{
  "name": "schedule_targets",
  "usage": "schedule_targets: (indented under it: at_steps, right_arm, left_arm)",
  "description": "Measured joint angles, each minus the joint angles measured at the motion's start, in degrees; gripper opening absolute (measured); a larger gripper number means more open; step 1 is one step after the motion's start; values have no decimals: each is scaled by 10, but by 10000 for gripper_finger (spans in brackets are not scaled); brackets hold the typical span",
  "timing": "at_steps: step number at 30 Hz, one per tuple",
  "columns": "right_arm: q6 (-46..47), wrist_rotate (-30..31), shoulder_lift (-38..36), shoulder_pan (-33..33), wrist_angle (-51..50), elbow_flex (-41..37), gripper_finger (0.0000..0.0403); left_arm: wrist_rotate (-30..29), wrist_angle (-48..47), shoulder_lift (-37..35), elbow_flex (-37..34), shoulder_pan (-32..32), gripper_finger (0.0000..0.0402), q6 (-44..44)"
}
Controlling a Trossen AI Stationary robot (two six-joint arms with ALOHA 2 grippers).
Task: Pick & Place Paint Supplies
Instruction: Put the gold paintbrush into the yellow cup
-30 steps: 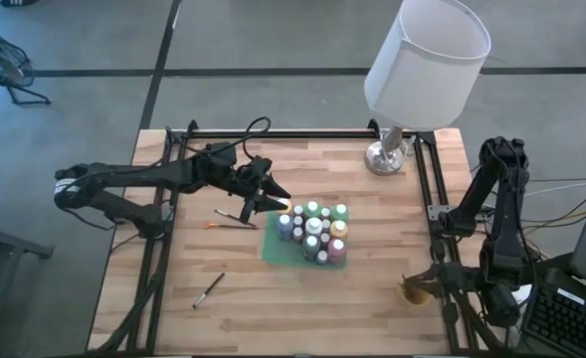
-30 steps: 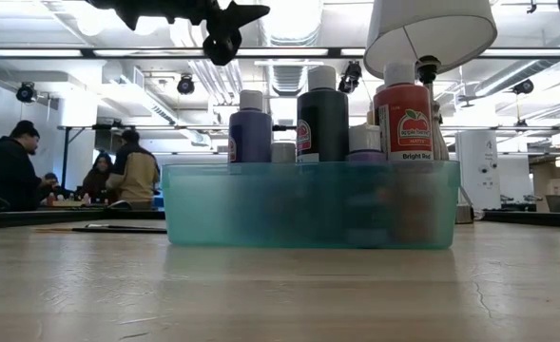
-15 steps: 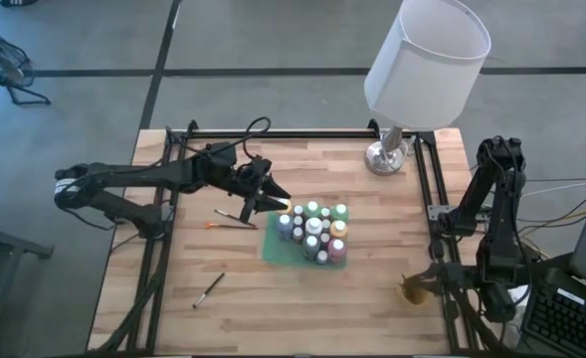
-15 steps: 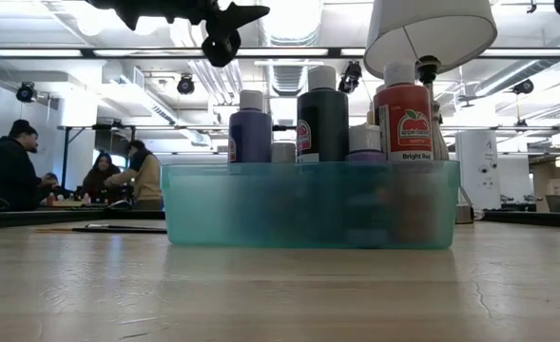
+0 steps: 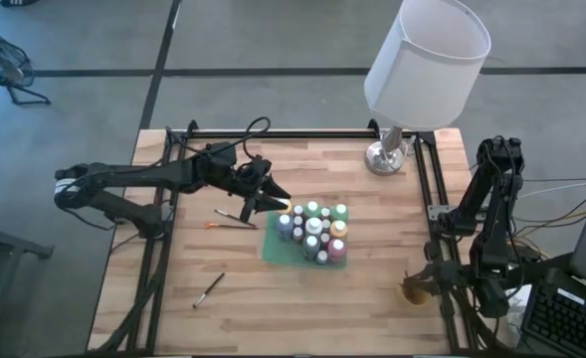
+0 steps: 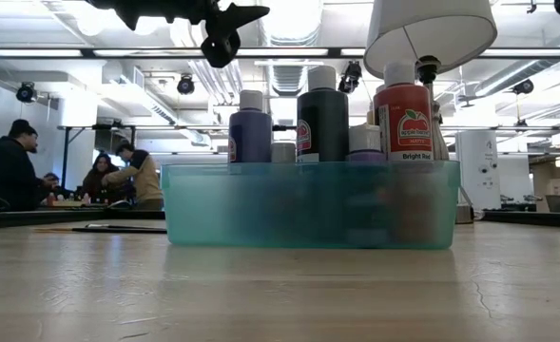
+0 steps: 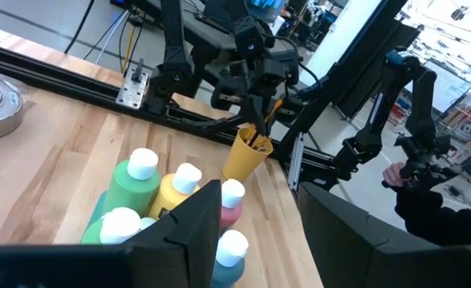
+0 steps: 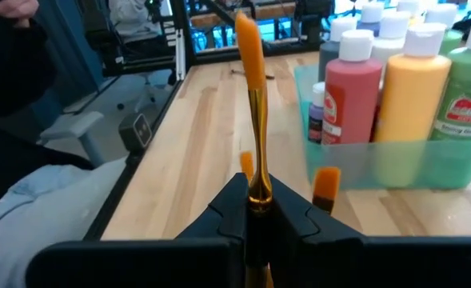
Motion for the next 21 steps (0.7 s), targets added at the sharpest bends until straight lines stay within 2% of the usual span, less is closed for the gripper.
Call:
schedule_targets:
  at_steps: [4,13,17,21]
  right_arm:
    - [2,-6,0,0,8,0,33]
    - [-17,-5,-6,0,9,16,132]
    - [-96,-3,-32,0,9,41,167]
    - [-208,40,-72,-1,9,74,185]
  left_arm:
    - [0,0,0,0,0,173,-3]
    - [0,0,0,0,0,173,-3]
    - [0,5,0,0,0,172,-3]
    - [7,-35,-5,19,1,172,2]
